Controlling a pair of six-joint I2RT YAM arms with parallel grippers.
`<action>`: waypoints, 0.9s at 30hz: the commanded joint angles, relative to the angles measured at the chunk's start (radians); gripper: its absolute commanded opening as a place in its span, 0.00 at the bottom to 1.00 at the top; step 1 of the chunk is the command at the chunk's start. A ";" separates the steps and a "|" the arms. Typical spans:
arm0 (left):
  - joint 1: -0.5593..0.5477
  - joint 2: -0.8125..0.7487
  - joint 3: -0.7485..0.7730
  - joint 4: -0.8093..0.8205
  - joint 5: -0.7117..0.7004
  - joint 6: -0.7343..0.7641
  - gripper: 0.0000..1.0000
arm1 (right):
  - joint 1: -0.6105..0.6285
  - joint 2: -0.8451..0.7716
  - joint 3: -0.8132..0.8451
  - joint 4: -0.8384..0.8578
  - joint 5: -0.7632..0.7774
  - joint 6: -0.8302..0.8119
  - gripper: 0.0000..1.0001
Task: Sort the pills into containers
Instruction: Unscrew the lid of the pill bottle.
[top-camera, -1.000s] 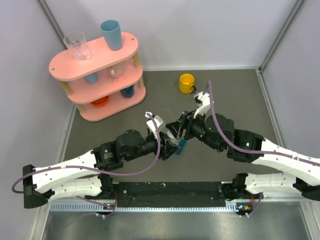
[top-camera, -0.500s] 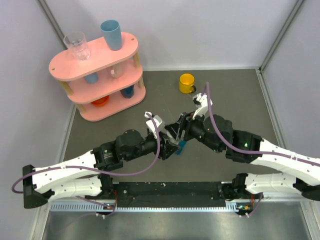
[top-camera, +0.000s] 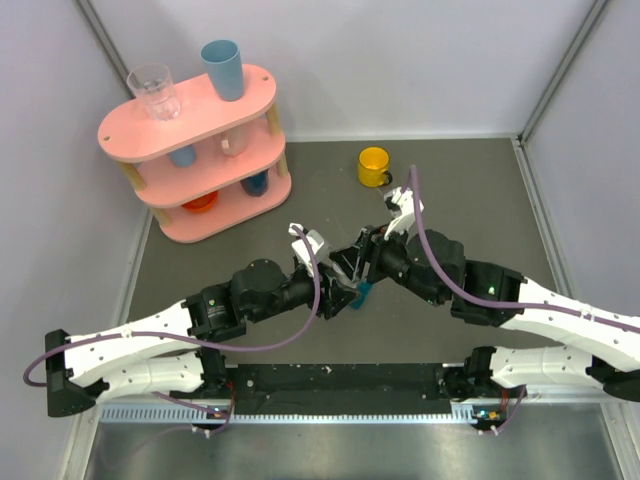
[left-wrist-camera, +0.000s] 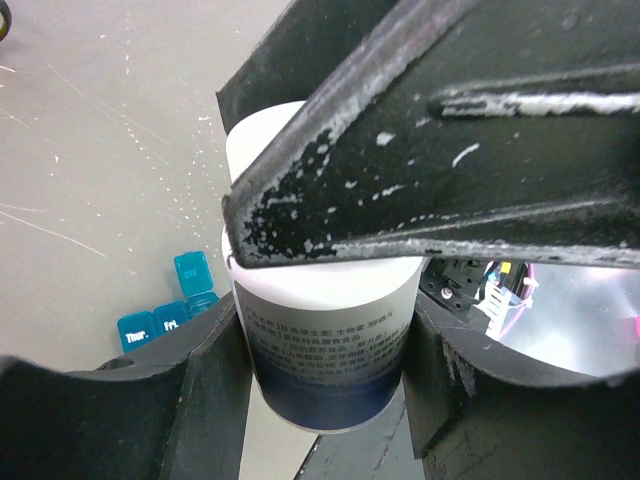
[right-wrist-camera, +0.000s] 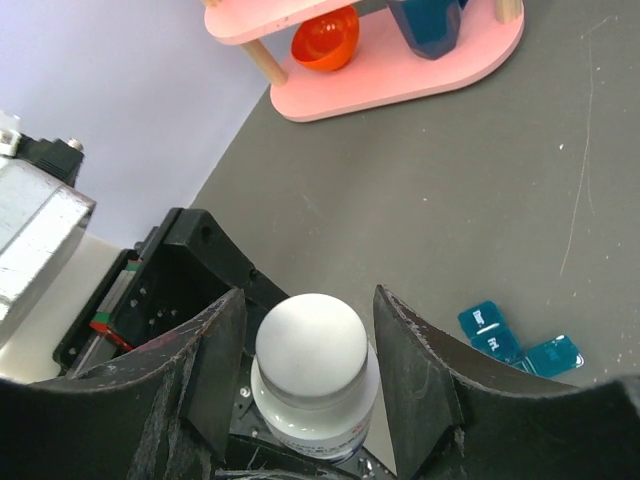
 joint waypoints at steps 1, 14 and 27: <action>0.000 -0.025 0.002 0.071 -0.015 0.003 0.00 | 0.009 -0.011 -0.009 0.031 -0.004 0.008 0.53; 0.001 -0.024 -0.004 0.071 -0.004 0.002 0.00 | 0.009 -0.024 -0.018 0.033 0.006 0.009 0.39; 0.000 -0.102 -0.067 0.187 0.119 -0.024 0.00 | 0.007 -0.065 -0.009 0.039 -0.180 -0.112 0.00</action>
